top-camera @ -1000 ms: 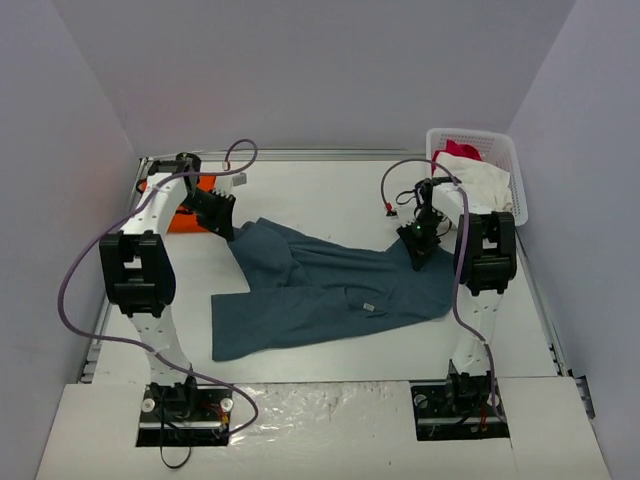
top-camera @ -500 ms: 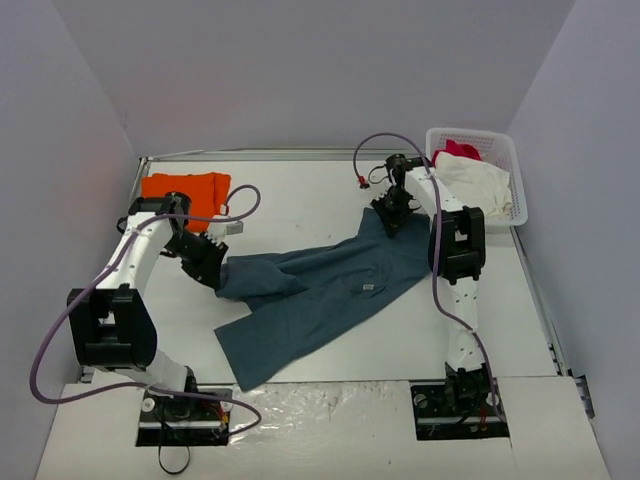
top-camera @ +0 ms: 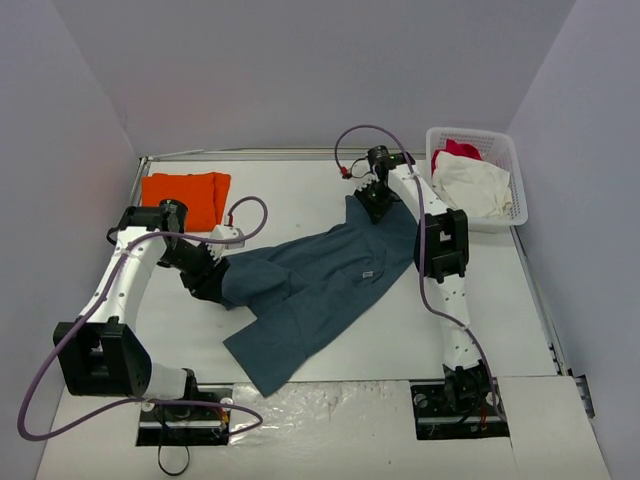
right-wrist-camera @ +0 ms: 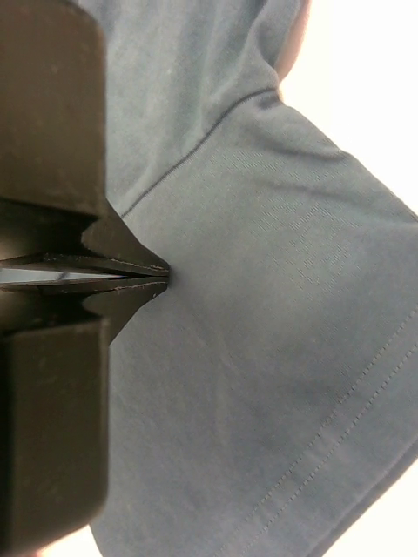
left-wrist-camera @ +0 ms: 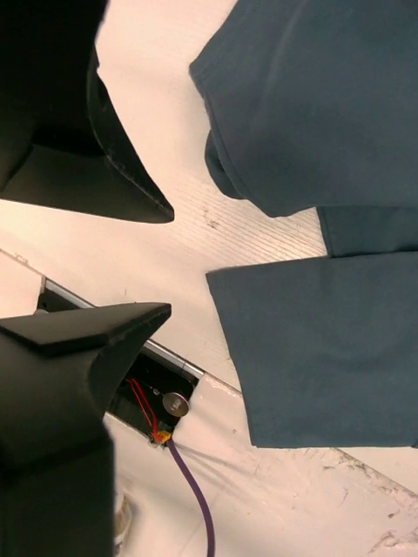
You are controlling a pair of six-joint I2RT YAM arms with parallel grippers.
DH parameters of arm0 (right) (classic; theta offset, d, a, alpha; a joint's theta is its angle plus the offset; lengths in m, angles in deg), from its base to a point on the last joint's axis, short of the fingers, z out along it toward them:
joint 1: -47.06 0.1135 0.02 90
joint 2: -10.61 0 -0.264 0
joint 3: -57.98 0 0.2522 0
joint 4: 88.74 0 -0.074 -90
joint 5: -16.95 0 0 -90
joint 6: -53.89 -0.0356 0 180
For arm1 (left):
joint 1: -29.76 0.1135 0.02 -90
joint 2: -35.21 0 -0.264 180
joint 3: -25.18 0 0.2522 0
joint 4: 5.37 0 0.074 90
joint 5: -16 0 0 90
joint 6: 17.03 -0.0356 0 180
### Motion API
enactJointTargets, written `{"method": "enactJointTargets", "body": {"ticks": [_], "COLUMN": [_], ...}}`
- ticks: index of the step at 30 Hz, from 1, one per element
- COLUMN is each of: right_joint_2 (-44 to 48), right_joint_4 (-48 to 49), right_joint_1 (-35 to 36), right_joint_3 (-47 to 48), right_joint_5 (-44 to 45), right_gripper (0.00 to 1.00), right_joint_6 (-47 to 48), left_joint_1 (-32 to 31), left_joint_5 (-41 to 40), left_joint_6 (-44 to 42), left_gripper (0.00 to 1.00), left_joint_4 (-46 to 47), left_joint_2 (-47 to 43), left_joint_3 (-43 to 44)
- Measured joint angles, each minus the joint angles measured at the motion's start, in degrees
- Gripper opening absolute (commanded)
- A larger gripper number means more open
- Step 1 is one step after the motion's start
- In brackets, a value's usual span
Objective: Fold and stack the t-shirts
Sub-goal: Flatten out the tshirt
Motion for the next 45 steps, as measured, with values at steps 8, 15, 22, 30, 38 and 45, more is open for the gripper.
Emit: {"method": "enactJointTargets", "body": {"ticks": [8, 15, 22, 30, 38, 45], "right_joint_2": [14.3, 34.2, 36.8, 33.6, 26.5, 21.9], "right_joint_4": [0.4, 0.8, 1.4, 2.6, 4.2, 4.0], "right_joint_1": [0.0, 0.3, 0.6, 0.6, 0.8, 1.7], "right_joint_3": [-14.9, -29.7, -39.5, -41.9, -41.0, -38.3], "right_joint_5": [-1.9, -4.2, -2.0, 1.5, 2.8, 3.8], "right_gripper": [0.27, 0.35, 0.35, 0.37, 0.38, 0.32], "right_joint_6": [0.2, 0.7, -0.6, -2.9, -4.1, -4.5], "left_joint_1": [1.2, 1.3, 1.3, 1.3, 1.3, 1.3], "left_joint_5": [-3.1, -1.8, -1.9, -1.8, -1.8, -1.8], "left_joint_6": [13.1, 16.4, 18.9, 20.4, 20.5, 20.5], "left_gripper": [0.51, 0.51, 0.51, 0.51, 0.51, 0.51], "left_joint_4": [10.5, 16.9, 19.8, 22.5, 23.0, 23.4], "left_joint_2": [7.8, 27.8, 33.8, 34.2, 34.9, 34.9], "left_joint_3": [2.7, 11.1, 12.1, 13.5, 13.7, 13.7]}}
